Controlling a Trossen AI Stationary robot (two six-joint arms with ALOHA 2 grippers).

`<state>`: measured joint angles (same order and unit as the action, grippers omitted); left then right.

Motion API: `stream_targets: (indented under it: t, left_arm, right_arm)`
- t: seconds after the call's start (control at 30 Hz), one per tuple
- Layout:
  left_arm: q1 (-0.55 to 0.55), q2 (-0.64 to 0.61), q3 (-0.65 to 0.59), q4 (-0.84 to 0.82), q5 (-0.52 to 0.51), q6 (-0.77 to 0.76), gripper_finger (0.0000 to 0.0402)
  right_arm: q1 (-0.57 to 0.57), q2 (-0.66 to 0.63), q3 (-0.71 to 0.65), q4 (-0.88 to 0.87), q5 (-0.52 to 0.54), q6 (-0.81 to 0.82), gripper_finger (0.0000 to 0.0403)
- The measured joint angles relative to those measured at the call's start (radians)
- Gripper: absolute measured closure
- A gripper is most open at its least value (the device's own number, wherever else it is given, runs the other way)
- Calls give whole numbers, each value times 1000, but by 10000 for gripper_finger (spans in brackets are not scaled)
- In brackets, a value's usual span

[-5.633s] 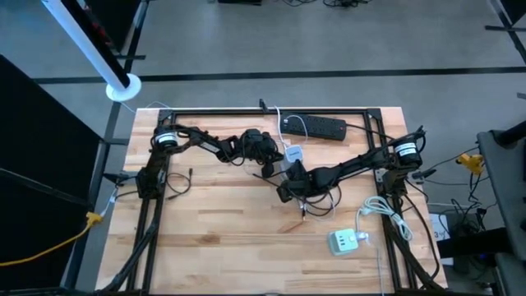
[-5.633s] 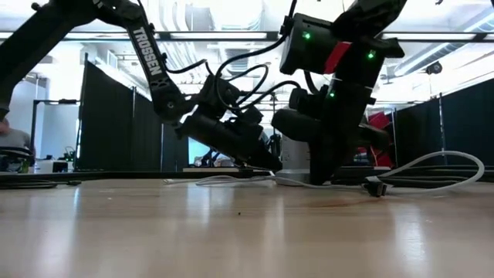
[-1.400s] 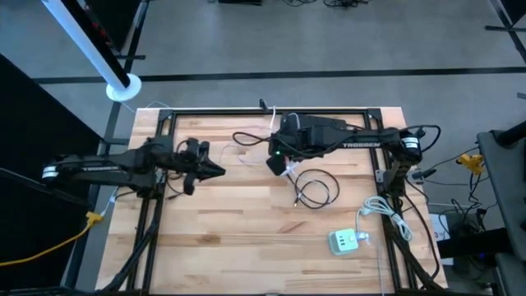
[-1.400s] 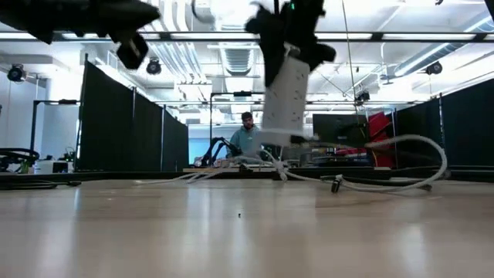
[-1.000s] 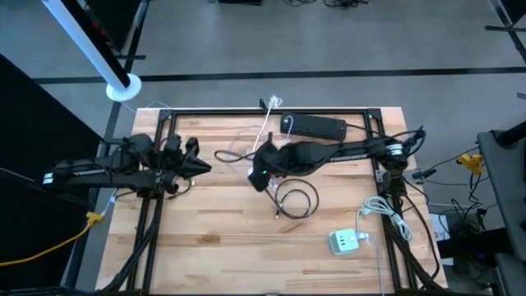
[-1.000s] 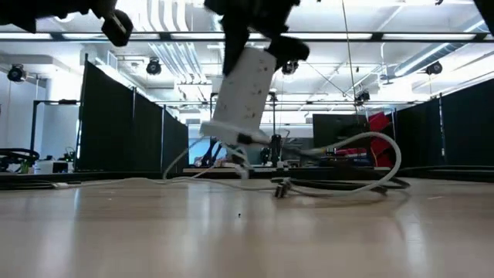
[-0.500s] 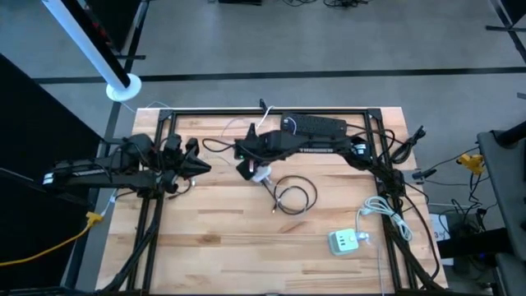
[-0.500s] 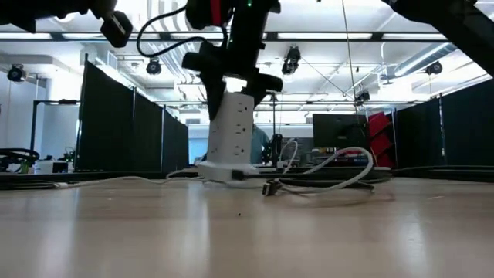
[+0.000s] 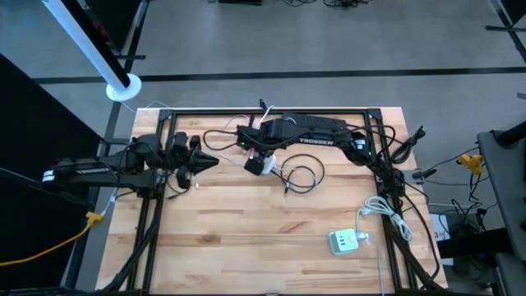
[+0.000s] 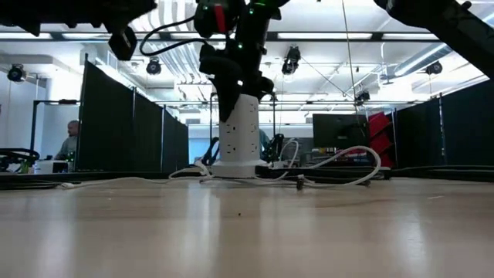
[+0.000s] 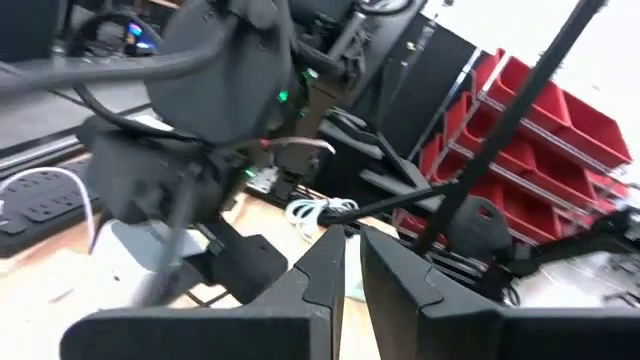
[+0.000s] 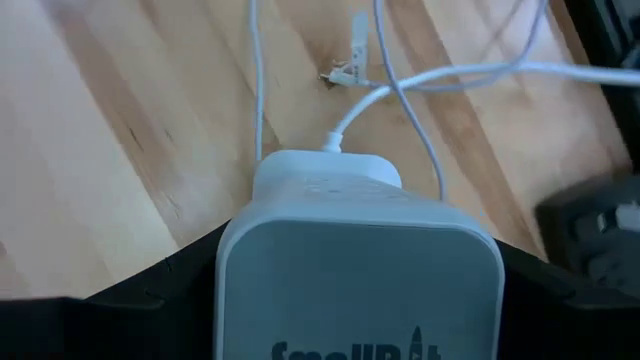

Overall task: Insert USB
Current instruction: Insert the black charger cable into the bottom white outlet extension

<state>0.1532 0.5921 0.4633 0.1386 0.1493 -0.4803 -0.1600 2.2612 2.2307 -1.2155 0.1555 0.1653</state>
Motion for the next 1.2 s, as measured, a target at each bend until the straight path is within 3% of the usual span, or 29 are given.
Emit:
stream_targets:
  t: [0.23,0.47,0.6,0.93,1.03,1.2]
  left_arm:
    - [0,50,0,47,-11,-50,377]
    - [0,86,0,79,-20,-65,377]
    - [0,95,0,83,-35,-73,377]
    - [0,59,1,43,-35,-83,377]
    - [0,47,38,-160,-35,-88,377]
    - [0,88,203,-721,-78,-101,378]
  right_arm:
    - [-3,-11,5,-24,-6,-140,109]
    - [-17,-26,6,-40,-76,-290,48]
    - [-23,-26,6,-28,-154,-315,51]
    - [-26,-91,3,-70,-164,-326,72]
    - [-29,-98,3,-71,-166,-341,71]
    - [-28,-99,3,-87,-167,-342,70]
